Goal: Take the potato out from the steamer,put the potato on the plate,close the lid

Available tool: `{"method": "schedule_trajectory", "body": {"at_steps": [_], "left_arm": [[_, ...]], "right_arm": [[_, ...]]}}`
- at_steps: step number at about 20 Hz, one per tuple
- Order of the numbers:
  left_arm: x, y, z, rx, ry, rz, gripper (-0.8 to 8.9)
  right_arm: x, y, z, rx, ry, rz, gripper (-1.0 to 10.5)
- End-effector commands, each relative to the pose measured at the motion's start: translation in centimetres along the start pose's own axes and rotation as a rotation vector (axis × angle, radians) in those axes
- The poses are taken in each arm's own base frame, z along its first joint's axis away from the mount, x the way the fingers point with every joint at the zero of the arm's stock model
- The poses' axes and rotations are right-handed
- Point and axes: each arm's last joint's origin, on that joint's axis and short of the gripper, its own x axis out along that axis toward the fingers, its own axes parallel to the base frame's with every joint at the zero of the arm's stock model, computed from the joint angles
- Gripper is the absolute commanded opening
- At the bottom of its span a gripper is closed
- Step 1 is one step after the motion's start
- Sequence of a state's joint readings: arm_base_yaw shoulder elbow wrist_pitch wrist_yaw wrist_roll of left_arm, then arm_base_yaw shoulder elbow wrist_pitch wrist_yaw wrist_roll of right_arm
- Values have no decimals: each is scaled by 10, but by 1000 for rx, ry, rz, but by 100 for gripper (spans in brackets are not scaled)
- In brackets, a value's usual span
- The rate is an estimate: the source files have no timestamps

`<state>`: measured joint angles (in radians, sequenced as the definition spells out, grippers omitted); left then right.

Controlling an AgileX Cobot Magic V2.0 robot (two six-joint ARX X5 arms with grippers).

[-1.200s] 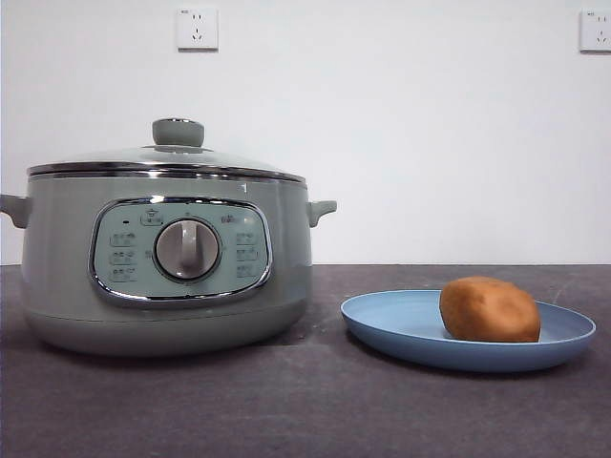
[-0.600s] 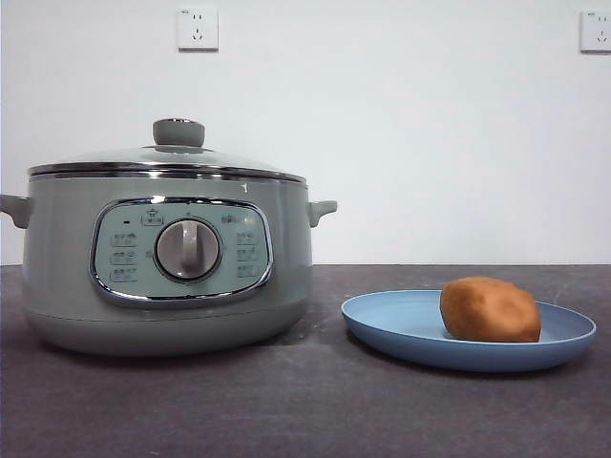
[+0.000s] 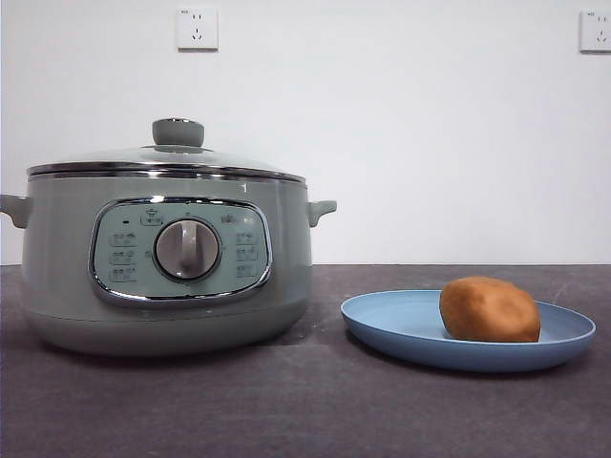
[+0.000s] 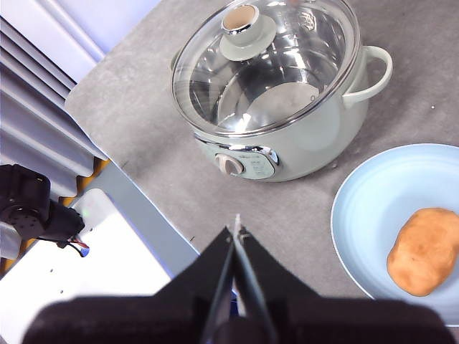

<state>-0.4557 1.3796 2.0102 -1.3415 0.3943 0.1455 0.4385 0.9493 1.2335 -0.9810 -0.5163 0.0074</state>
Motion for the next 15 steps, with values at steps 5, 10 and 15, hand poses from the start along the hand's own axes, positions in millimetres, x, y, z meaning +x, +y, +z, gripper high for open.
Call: {"method": "schedule_trajectory", "body": {"at_steps": [5,10,15], "left_arm": [[-41,-11,-10,22,-185,187,-3],[-27,-9,-96,18,-508,312,-3],[37,8,-219,-73,-691,375,-3]], "right_arm": [[-1,1,0,-7,-2,2,0],[-1,1,0,-7,-3,2,0],[-1,1,0,-7,-3,2,0]]}}
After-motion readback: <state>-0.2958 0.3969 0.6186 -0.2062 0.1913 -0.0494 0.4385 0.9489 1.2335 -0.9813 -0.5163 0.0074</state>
